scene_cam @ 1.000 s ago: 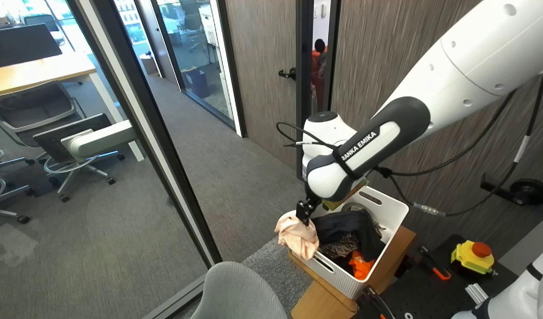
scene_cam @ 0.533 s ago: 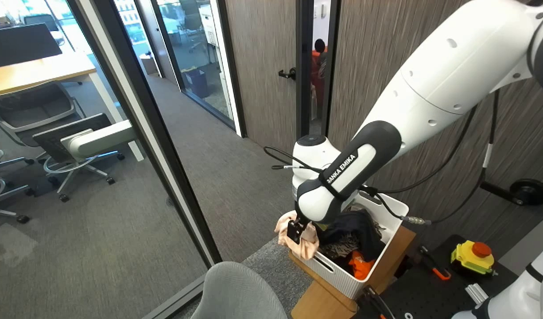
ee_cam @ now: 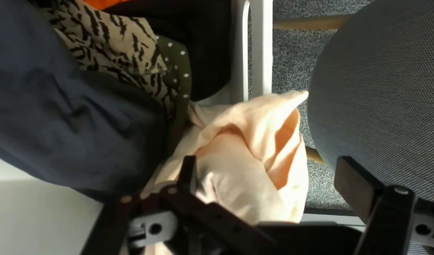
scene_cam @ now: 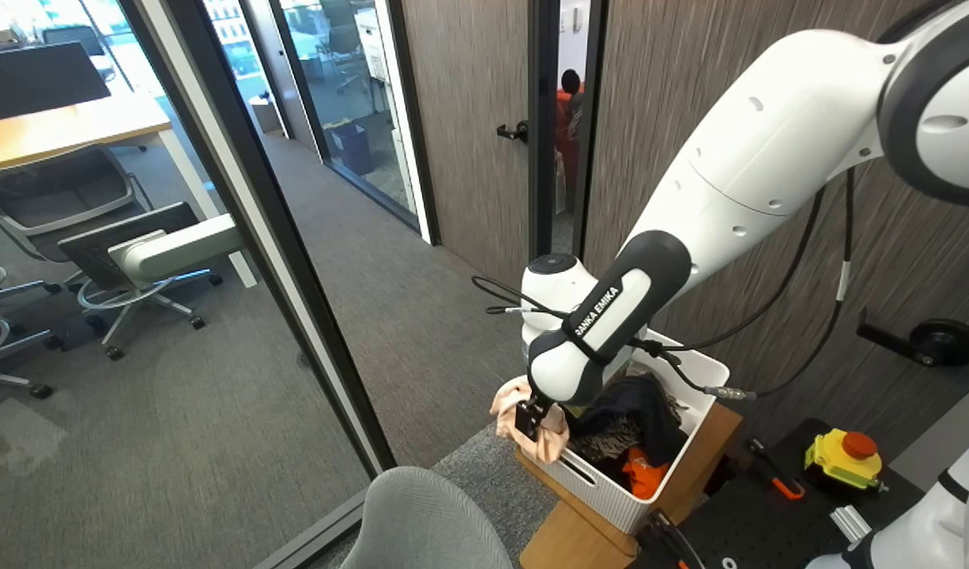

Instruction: Put the peach shirt on the backrest of the grey chair

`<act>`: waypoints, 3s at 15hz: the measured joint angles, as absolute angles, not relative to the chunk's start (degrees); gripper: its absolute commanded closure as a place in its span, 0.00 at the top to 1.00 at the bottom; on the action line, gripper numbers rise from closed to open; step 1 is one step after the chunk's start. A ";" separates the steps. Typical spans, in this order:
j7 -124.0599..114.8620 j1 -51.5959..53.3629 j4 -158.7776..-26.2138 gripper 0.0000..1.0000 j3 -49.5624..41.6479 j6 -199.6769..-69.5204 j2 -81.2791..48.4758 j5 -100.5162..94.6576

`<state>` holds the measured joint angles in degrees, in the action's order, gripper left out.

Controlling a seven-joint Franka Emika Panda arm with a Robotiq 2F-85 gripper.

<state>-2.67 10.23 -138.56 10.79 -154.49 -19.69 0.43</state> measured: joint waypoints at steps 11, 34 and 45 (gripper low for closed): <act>-2.21 10.22 -137.06 1.00 9.71 -154.55 -20.89 0.24; 0.92 9.36 -136.86 0.14 10.07 -154.73 -21.30 0.69; 39.68 -5.50 -132.79 0.12 30.27 -147.90 -19.57 22.95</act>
